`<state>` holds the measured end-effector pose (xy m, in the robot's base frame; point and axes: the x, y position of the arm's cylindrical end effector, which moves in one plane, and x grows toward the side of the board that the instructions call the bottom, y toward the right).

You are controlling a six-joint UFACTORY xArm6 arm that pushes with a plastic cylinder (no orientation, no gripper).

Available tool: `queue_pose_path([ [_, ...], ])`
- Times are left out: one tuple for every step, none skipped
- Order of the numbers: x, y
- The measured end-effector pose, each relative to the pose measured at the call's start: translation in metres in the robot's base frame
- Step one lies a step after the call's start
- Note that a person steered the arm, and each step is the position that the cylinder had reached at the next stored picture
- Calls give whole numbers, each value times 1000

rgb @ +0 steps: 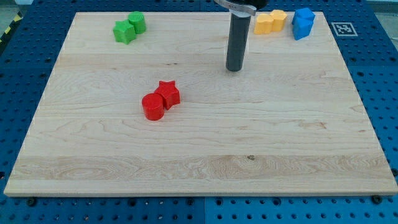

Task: Move green circle and green star a bit down

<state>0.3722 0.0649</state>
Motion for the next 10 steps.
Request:
queue_pose_path([
  [-13, -29],
  [-32, -77],
  [-68, -92],
  [-96, -102],
  [-136, -143],
  [-174, -173],
  [-180, -196],
  [-166, -215],
  [-145, -224],
  [-129, -232],
])
